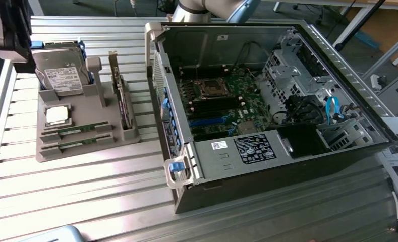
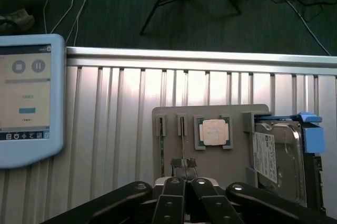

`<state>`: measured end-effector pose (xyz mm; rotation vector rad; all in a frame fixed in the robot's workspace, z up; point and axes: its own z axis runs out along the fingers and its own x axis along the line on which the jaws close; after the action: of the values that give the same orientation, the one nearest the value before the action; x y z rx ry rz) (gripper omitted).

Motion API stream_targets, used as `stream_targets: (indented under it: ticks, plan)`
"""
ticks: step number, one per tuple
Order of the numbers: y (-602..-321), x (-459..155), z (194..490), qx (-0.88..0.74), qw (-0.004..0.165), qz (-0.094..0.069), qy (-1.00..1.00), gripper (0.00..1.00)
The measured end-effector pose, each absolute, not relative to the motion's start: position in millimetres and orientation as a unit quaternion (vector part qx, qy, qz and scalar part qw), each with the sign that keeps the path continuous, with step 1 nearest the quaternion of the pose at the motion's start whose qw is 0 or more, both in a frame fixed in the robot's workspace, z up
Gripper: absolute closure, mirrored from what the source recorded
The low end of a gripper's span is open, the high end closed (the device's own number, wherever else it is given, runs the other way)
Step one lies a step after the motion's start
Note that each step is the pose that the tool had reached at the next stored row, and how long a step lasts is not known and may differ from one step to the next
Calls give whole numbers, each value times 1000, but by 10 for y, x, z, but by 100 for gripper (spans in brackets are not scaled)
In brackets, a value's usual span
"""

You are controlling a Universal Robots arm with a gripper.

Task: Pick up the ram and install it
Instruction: 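Pick up the ram and move it above insertion slot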

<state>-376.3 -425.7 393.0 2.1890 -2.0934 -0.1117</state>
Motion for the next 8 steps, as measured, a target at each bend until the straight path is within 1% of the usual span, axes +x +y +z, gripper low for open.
stream_targets:
  ticks: [8]
  plan:
    - [-4258, -3769, 3930, 728, 41, -21, -684, 89]
